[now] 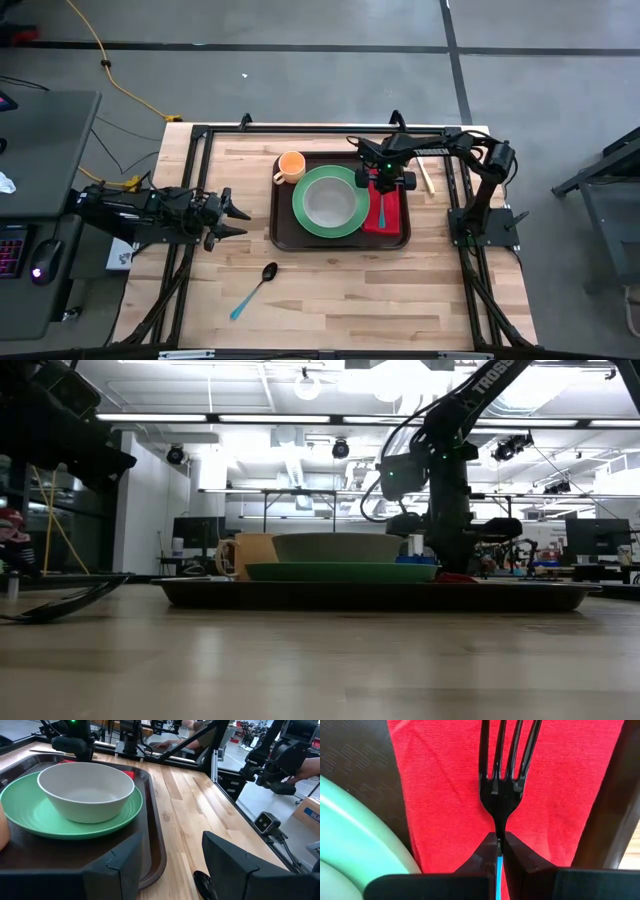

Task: Set up tray
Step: Put the blue fork on the red napkin, then put the blue spoon on the red napkin to the left of the blue fork

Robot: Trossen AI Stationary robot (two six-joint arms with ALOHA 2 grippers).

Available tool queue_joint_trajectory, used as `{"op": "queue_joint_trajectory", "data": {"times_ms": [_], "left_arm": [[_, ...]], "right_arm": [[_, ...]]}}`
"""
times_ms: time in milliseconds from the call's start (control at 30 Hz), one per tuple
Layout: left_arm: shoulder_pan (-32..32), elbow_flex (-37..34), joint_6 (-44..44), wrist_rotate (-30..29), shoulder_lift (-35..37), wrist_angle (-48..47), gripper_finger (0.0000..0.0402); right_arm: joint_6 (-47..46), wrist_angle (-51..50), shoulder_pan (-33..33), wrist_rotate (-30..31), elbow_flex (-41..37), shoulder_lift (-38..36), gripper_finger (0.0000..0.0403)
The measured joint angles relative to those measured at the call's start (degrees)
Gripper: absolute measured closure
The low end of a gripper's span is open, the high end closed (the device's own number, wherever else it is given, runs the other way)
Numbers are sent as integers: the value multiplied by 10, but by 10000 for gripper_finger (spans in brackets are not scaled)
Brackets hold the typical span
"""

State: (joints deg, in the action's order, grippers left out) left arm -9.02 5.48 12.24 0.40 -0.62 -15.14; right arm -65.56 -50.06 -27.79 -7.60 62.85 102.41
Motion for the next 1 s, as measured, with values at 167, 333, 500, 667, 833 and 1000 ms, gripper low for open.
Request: {"op": "queue_joint_trajectory", "data": {"times_ms": [167,333,500,667,833,1000], "left_arm": [[0,0,0,0,0,0,172],[0,0,0,0,0,0,172],[0,0,0,0,0,0,172],[0,0,0,0,0,0,172],[0,0,0,0,0,0,172],[0,0,0,0,0,0,172]], "right_arm": [[0,2,0,1,0,0,402],[8,5,0,-3,0,0,394],[7,6,0,-7,1,0,356],[2,6,0,-7,1,0,322],[6,6,0,-15,1,0,308],[17,6,0,-55,1,0,305]]}}
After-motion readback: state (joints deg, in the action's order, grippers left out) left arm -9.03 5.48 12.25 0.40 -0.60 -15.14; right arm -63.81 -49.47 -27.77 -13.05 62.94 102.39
